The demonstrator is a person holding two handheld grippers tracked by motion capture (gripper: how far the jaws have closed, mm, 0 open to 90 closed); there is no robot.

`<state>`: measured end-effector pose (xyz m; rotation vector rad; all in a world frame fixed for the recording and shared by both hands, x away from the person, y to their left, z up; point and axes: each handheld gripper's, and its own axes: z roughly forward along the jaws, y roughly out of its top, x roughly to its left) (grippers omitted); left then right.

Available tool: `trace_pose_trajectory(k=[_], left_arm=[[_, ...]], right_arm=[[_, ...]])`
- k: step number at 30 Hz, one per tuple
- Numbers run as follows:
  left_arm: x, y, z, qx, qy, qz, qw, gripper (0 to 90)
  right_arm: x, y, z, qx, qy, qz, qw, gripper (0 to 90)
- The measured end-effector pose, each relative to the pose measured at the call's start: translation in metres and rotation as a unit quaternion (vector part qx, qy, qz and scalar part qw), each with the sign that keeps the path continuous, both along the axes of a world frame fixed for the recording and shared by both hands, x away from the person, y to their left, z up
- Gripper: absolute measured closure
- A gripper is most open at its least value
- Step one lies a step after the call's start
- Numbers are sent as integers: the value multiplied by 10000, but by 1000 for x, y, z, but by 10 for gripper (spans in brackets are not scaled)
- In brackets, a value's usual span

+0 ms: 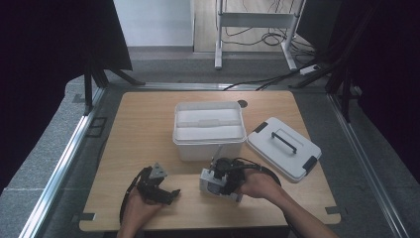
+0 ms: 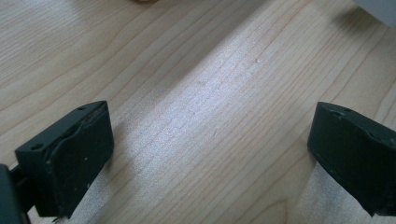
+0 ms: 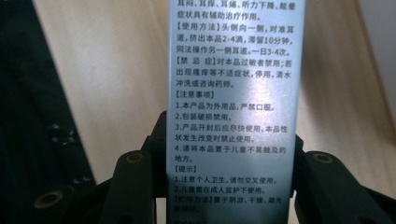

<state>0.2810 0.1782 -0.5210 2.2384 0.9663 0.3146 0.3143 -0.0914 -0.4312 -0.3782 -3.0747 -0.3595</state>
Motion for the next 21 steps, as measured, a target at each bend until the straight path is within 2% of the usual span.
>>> trace_pose_trajectory(k=[2, 8, 14, 19, 21], left_arm=[[0, 0, 0, 3, 1, -3, 10000, 4], [0, 0, 0, 11, -2, -9, 10000, 4], [0, 0, 0, 13, -3, -10, 10000, 4], [0, 0, 0, 13, -2, -11, 10000, 5], [0, 0, 0, 13, -2, -11, 10000, 5]], right_arm=[[-9, -4, -2, -17, -17, 57, 10000, 550], [-20, -9, -7, 10, -51, 82, 10000, 545], [-23, -9, -9, 25, -27, 95, 9999, 509], [-25, -12, 6, 276, -10, 59, 9996, 457], [-25, -12, 9, 305, 2, 47, 9995, 453]])
